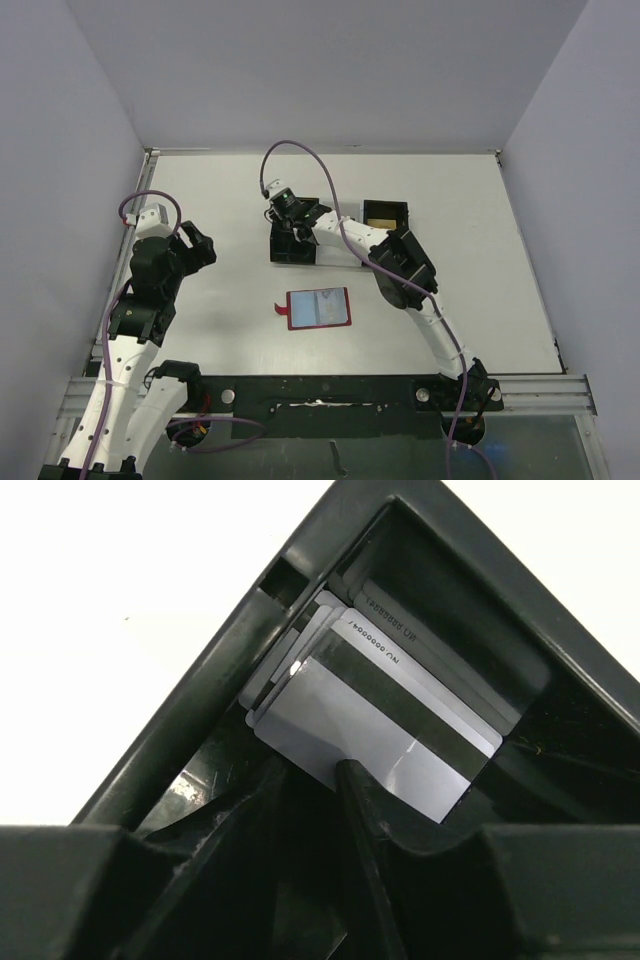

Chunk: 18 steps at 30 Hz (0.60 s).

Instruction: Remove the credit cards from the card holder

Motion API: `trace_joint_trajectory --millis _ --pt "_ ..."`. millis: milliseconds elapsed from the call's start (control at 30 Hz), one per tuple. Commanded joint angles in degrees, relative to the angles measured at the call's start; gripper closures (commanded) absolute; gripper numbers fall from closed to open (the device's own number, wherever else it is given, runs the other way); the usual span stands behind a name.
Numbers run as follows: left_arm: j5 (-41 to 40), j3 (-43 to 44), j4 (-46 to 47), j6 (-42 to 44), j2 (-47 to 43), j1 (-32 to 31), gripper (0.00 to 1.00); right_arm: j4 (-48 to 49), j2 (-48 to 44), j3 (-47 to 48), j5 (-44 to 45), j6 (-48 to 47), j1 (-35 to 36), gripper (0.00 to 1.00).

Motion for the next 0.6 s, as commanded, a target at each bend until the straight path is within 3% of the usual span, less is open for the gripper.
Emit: trace_joint_trajectory --millis 0,567 --pt "0.76 0.27 3.01 1.00 -0.55 0.26 0.26 2.97 -4.98 -1.56 -1.92 -0.78 0.45 0.70" --pt "1.98 0.17 3.29 1.04 -0.13 0.34 0.26 3.72 -10.89 -2.00 -3.17 -2.09 0.30 0.63"
